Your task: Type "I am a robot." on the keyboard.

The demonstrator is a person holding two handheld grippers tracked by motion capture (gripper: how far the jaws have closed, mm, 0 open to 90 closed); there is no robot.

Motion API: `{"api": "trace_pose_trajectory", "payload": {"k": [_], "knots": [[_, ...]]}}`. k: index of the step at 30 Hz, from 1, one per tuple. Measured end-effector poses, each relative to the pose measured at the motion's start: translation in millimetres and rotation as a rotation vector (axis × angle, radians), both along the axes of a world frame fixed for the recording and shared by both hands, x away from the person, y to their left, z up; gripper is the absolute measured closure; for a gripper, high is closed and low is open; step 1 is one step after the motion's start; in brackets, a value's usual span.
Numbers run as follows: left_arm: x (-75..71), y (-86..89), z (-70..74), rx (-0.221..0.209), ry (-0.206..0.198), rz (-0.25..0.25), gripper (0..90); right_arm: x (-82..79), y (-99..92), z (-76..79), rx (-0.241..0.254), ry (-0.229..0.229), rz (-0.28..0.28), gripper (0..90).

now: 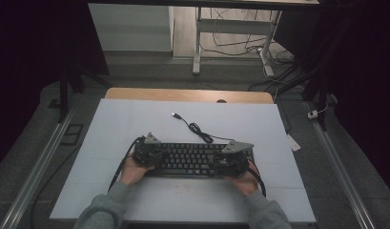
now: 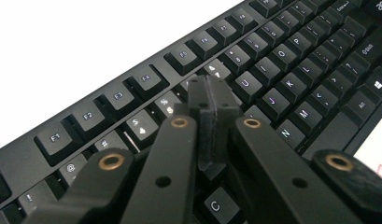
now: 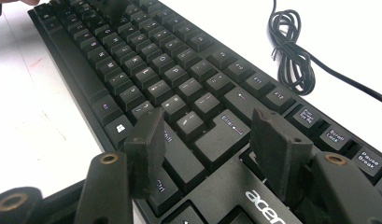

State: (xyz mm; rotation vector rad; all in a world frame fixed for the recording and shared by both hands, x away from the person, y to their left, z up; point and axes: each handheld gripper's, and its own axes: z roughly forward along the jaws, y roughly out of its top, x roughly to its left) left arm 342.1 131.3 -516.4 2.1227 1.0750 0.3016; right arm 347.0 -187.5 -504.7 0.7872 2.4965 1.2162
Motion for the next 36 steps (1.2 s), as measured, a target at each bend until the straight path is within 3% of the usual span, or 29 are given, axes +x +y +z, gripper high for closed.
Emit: {"api": "trace_pose_trajectory", "payload": {"k": [11, 16, 19, 26, 30, 36], "knots": [[1.9, -4.0, -4.9, 0.03, 0.014, 0.001, 89.0, -0.1, -0.3, 0.4, 0.001, 0.0, -0.003, 45.2], [1.2, -4.0, -3.9, 0.026, 0.005, 0.003, 89.0, -0.3, 0.1, 0.5, 0.002, -0.004, 0.0, 45.2], [-0.3, -1.8, -0.3, 0.002, -0.018, 0.008, 88.9, -0.3, -0.2, 0.9, 0.004, -0.005, -0.001, 45.2], [-8.8, 9.8, 13.4, -0.065, -0.046, 0.044, 61.3, 0.3, -1.4, 1.4, 0.013, -0.008, -0.006, 45.2], [-17.0, 16.3, 19.1, -0.069, -0.053, 0.048, 46.6, 0.5, -1.8, 1.4, 0.013, -0.009, -0.006, 45.2], [-28.4, 26.1, 20.7, -0.063, -0.043, 0.052, 35.5, 0.7, -3.0, 2.3, 0.014, -0.01, -0.008, 45.2]]}}
